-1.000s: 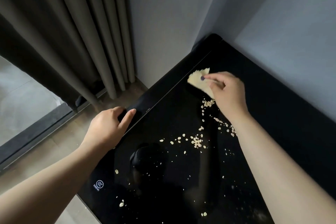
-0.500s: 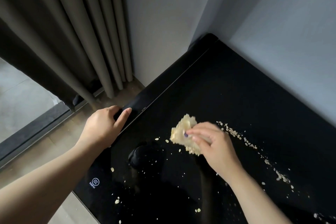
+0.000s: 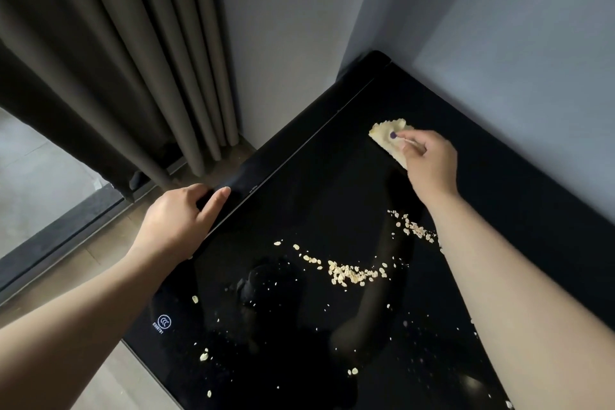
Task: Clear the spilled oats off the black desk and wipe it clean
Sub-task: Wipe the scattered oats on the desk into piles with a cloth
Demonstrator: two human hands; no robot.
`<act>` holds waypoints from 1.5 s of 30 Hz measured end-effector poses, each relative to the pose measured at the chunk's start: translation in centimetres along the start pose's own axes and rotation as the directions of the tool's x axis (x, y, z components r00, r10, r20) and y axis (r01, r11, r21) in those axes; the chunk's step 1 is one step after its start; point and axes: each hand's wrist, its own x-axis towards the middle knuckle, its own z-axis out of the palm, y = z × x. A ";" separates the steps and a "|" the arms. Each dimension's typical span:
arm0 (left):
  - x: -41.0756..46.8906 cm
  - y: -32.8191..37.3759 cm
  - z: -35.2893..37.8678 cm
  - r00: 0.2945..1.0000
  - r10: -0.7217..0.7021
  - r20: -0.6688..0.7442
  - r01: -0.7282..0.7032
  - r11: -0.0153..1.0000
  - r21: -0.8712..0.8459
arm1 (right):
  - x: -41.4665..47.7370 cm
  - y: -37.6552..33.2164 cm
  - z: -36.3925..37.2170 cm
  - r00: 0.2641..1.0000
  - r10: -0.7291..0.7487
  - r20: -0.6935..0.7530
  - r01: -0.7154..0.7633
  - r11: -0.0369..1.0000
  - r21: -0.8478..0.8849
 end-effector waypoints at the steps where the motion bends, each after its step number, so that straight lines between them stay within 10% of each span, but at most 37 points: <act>1: 0.0 0.0 0.0 1.000 0.003 -0.005 -0.003 1.000 -0.001 | -0.7 0.0 0.0 1.000 0.009 0.009 -0.009 1.000 0.009; 12: -0.1 0.4 -0.2 1.000 -0.006 0.007 0.006 1.000 -0.018 | -14.4 -2.2 -1.1 0.964 -0.031 0.265 -0.004 0.991 0.130; 18: -0.2 0.6 -0.4 0.999 -0.032 0.020 0.033 0.998 -0.052 | -14.2 -6.6 -0.5 0.998 0.068 0.007 -0.067 0.966 0.248; 31: -3.9 -4.7 -4.0 0.979 -0.140 0.146 0.175 0.947 -0.268 | -16.1 -16.3 12.6 0.994 0.082 -0.072 -0.053 0.939 0.340; 40: -7.4 -6.3 -4.3 0.974 -0.155 0.165 0.204 0.917 -0.343 | -19.7 -13.4 12.9 0.997 0.021 -0.081 -0.015 0.998 0.068; 45: -7.4 -6.5 -4.1 0.969 -0.163 0.187 0.222 0.908 -0.357 | -20.4 -10.5 8.8 0.936 0.252 -0.246 -0.246 0.968 0.055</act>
